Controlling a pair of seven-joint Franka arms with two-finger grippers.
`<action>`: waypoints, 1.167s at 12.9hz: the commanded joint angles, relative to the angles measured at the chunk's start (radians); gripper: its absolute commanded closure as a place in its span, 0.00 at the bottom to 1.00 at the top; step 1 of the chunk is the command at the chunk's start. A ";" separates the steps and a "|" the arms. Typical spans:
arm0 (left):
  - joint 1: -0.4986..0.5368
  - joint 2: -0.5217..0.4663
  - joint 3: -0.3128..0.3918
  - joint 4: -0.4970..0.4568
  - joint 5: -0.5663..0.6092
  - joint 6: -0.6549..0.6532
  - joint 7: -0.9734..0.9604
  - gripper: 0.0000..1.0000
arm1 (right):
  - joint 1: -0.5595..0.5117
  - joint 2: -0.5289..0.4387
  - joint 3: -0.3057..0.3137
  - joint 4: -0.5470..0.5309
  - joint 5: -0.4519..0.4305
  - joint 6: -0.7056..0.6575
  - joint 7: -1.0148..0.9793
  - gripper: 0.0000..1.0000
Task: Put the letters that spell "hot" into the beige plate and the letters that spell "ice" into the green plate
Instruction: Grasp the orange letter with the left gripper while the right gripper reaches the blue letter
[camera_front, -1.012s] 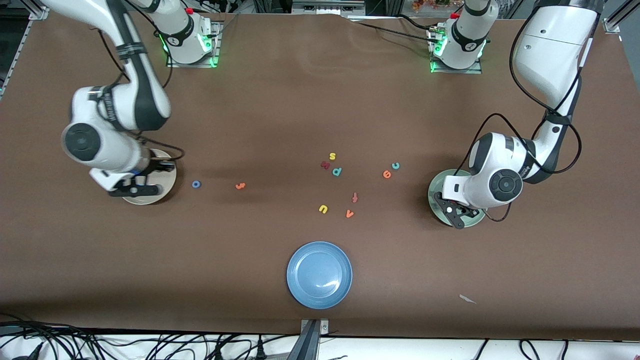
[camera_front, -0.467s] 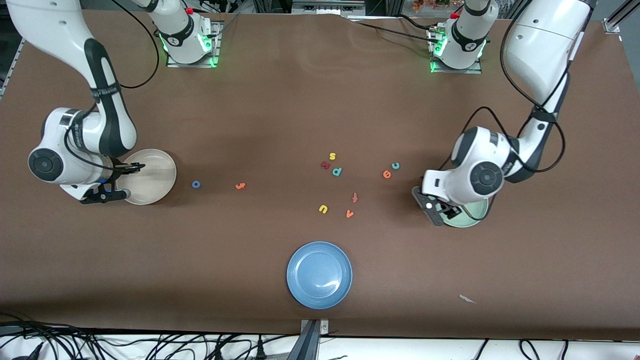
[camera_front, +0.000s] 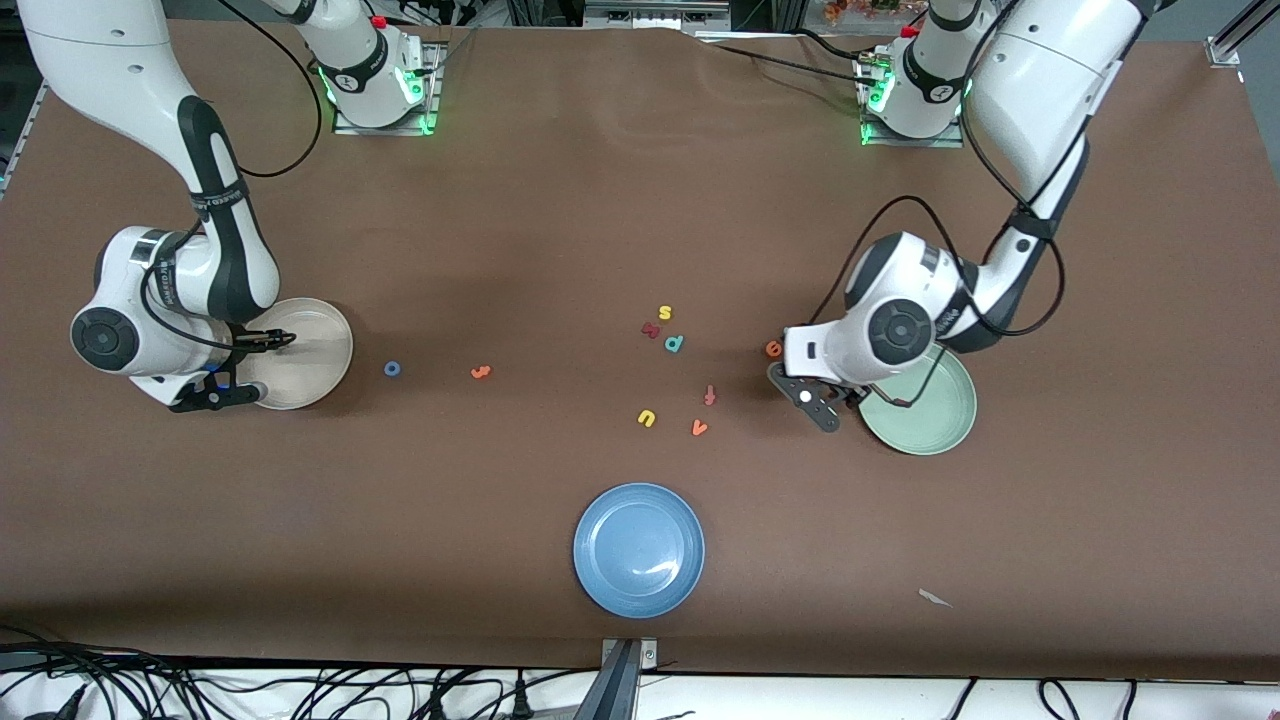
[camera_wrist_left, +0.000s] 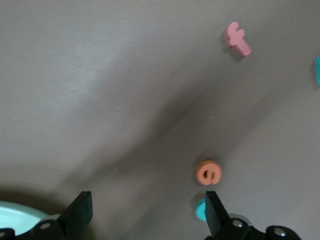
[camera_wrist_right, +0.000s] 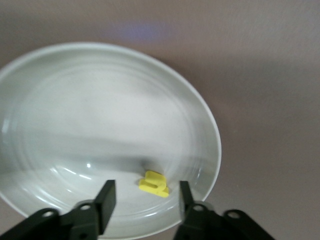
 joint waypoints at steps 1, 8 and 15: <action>-0.041 0.017 0.001 -0.014 0.023 0.044 -0.109 0.05 | 0.006 -0.080 0.056 -0.002 0.017 -0.015 0.099 0.01; -0.097 0.008 0.003 -0.094 0.147 0.075 -0.196 0.29 | 0.006 -0.099 0.271 -0.015 0.020 0.077 0.355 0.01; -0.105 0.011 0.001 -0.128 0.170 0.138 -0.239 0.70 | 0.020 -0.036 0.294 -0.067 0.020 0.223 0.394 0.05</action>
